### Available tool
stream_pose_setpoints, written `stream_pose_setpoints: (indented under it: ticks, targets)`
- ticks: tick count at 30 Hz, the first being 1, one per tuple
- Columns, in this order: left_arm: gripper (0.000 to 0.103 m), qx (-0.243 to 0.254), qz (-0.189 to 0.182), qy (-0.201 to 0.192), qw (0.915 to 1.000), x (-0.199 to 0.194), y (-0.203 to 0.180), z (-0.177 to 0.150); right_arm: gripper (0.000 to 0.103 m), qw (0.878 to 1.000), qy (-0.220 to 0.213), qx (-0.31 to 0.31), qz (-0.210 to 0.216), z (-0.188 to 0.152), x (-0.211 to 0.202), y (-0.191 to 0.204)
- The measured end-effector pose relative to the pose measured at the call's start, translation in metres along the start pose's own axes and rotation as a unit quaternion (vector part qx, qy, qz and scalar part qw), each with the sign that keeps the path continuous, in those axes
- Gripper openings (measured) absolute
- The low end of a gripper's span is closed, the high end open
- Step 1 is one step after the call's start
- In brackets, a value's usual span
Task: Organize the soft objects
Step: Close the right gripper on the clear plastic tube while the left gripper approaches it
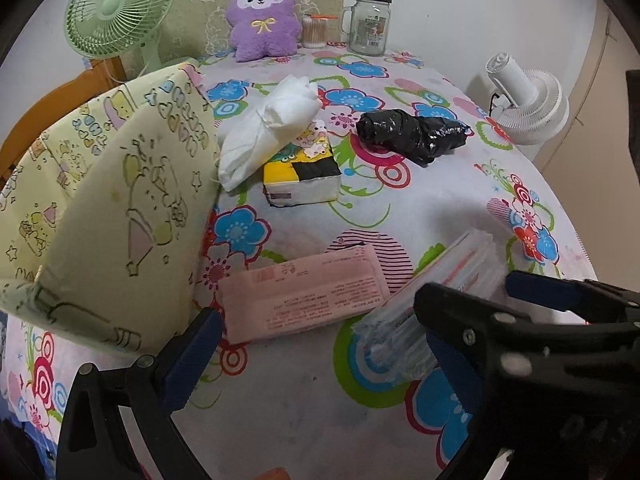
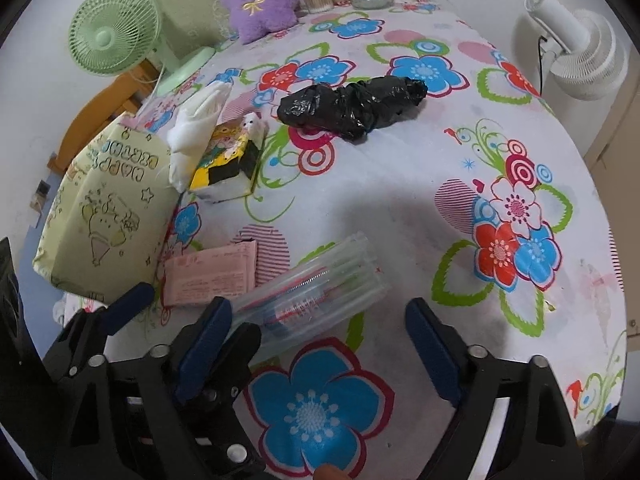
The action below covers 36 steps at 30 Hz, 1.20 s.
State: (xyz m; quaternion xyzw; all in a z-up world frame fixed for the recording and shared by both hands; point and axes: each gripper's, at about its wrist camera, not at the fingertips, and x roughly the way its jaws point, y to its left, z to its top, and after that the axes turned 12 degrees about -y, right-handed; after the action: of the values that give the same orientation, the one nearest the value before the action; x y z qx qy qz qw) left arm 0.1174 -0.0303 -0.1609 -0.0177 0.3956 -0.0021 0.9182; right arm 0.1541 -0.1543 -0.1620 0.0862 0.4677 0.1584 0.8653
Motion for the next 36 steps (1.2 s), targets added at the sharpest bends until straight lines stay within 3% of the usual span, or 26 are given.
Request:
stream_pose_setpoints:
  ticks: [8, 18, 36]
  targets:
    - [0.103, 0.002, -0.014, 0.003, 0.9999, 0.006, 0.000, 0.003, 0.056, 1.000, -0.010, 0.002, -0.006, 0.010, 0.007, -0.003]
    - [0.103, 0.006, -0.024, 0.002, 0.9997, 0.006, -0.002, 0.007, 0.038, 0.999, -0.028, 0.015, -0.001, 0.017, 0.003, -0.009]
    - [0.103, 0.034, -0.030, -0.005, 0.9989, 0.012, -0.011, 0.007, 0.034, 0.999, -0.036, 0.029, 0.006, 0.023, 0.001, -0.021]
